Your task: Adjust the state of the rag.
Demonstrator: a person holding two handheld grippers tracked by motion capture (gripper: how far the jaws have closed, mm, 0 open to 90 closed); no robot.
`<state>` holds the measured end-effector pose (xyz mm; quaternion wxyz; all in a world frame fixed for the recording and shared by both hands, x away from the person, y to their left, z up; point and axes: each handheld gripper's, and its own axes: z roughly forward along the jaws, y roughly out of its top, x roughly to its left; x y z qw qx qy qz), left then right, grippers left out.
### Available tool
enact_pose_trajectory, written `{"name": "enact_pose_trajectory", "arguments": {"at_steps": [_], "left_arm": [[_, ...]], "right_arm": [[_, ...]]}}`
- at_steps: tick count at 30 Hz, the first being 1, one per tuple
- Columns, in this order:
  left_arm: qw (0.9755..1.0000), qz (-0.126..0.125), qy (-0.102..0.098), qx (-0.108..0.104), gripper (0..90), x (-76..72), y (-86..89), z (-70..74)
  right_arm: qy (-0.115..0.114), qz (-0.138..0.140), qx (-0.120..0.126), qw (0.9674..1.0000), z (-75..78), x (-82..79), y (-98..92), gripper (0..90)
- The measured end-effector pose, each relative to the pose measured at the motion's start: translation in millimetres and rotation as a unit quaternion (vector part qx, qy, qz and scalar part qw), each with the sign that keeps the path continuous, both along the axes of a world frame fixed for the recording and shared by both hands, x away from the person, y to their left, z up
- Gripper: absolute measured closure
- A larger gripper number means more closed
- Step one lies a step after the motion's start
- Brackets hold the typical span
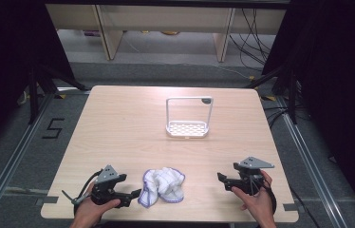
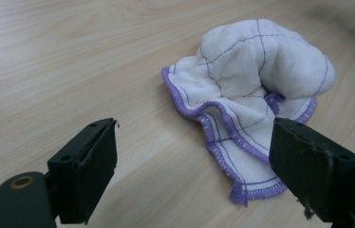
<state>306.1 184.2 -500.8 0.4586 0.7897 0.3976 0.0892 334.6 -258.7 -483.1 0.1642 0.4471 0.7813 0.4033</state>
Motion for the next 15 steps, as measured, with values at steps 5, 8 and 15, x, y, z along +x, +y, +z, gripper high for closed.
{"name": "enact_pose_trajectory", "arguments": {"at_steps": [5, 8, 15], "left_arm": [[1.0000, 0.003, 0.001, 0.002, 16.5, 0.3, 0.8, -0.3], [0.9999, 0.012, 0.002, -0.004, 16.6, 1.4, 3.3, 0.6], [0.9997, 0.024, 0.002, 0.003, 16.9, 4.9, 12.3, 2.3]], "right_arm": [[-0.002, -0.001, 0.001, 1.0000, 1.2, -0.6, 2.4, 24.4], [-0.003, 0.005, 0.006, 1.0000, 2.3, -0.5, 5.1, 25.1], [-0.003, 0.036, 0.005, 0.9993, 18.1, -1.3, 28.6, 29.2]]}}
